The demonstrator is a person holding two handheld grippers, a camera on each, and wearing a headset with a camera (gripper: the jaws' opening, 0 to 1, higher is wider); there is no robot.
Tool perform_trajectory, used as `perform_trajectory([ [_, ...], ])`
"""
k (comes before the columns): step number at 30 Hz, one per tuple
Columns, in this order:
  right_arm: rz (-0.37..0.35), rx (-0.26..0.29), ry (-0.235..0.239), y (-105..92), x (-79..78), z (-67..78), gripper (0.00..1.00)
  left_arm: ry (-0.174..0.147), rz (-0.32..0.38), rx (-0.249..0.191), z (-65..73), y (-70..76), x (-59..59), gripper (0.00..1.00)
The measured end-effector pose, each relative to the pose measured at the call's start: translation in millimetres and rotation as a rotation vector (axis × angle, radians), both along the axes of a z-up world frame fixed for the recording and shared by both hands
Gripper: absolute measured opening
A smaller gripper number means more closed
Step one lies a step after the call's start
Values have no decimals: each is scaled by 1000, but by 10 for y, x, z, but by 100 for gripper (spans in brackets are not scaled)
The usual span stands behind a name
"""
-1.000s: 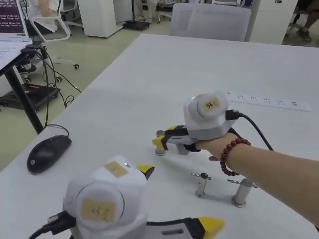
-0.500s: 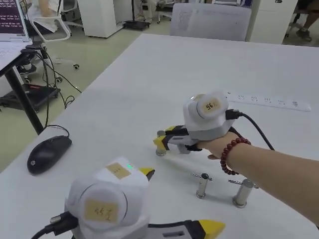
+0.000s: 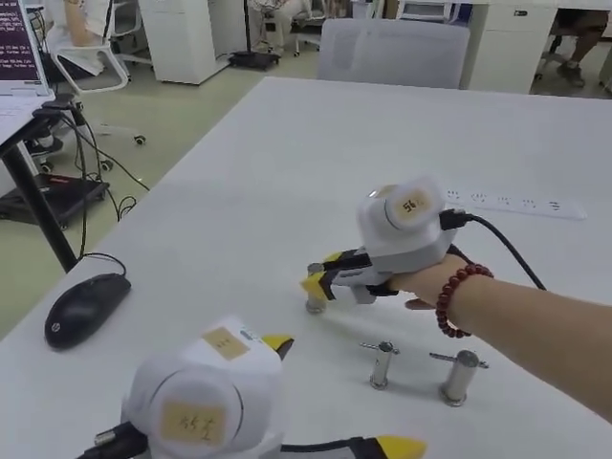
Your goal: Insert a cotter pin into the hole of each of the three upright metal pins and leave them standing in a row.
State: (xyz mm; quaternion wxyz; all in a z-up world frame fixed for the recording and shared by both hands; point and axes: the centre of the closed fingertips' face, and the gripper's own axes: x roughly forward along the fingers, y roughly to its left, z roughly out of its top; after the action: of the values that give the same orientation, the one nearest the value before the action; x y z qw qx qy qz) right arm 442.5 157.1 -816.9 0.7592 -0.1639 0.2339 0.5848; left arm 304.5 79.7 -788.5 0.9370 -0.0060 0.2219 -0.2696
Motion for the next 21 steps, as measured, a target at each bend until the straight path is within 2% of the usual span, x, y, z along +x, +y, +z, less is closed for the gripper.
perform_trajectory([
  [8,20,-22,-10,-239,21,55,13,-5,-8,12,-3,-16,-4,90],
  [12,3,-12,15,-389,25,62,13,-11,-11,15,1,-22,-9,90],
  [21,1,-33,2,-699,-9,57,13,-12,-21,-2,4,-60,-21,89],
])
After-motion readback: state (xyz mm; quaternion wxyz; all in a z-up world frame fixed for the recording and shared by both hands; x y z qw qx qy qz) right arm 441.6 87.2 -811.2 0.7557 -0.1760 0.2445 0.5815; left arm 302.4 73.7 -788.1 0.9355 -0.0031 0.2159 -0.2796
